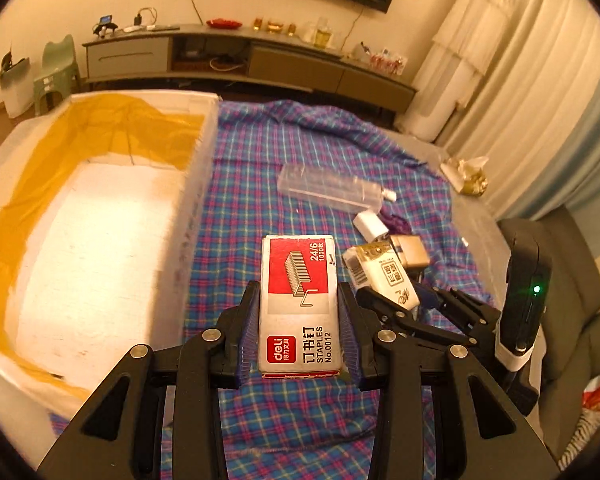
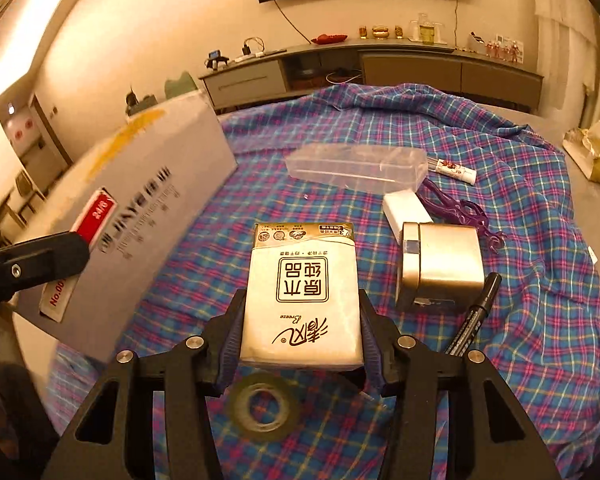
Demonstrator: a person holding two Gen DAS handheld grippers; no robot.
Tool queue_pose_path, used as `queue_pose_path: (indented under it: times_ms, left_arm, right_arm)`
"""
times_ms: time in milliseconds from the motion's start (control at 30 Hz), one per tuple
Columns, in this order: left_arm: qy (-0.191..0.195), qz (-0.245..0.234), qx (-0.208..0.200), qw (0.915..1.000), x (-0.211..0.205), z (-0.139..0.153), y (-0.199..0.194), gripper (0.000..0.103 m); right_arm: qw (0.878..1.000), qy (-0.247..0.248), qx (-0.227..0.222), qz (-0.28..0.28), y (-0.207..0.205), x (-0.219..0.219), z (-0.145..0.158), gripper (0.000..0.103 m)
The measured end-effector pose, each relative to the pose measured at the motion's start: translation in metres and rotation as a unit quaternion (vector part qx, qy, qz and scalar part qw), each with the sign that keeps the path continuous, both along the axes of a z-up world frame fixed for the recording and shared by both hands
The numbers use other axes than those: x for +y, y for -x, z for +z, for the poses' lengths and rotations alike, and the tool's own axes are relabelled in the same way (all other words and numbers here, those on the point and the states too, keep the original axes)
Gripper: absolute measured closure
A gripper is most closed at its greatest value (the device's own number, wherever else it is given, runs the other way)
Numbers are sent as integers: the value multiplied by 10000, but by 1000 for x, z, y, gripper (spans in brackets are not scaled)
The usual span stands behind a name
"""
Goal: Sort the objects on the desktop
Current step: 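Carry the staple box and tissue pack over the white box with both tools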
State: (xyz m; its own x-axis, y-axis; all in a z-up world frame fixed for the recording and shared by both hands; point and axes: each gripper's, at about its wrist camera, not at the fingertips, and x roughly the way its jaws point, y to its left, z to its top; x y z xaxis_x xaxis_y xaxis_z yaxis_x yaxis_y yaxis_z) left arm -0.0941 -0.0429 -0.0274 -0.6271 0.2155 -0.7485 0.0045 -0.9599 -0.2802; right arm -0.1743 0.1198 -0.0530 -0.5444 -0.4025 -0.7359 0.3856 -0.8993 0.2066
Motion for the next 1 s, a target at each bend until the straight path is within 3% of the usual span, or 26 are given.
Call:
queue_pose_path:
  times_ms: [233,1000]
  left_arm:
    - [63,191,100,9997,-24,14,-14,65]
    - [-69,595,371,9975,-106,28,-46,65]
  right_arm:
    - [9992,358,103,159,-24,-16,36,51]
    - [9931,-310,623,948,-86,-106,105,51]
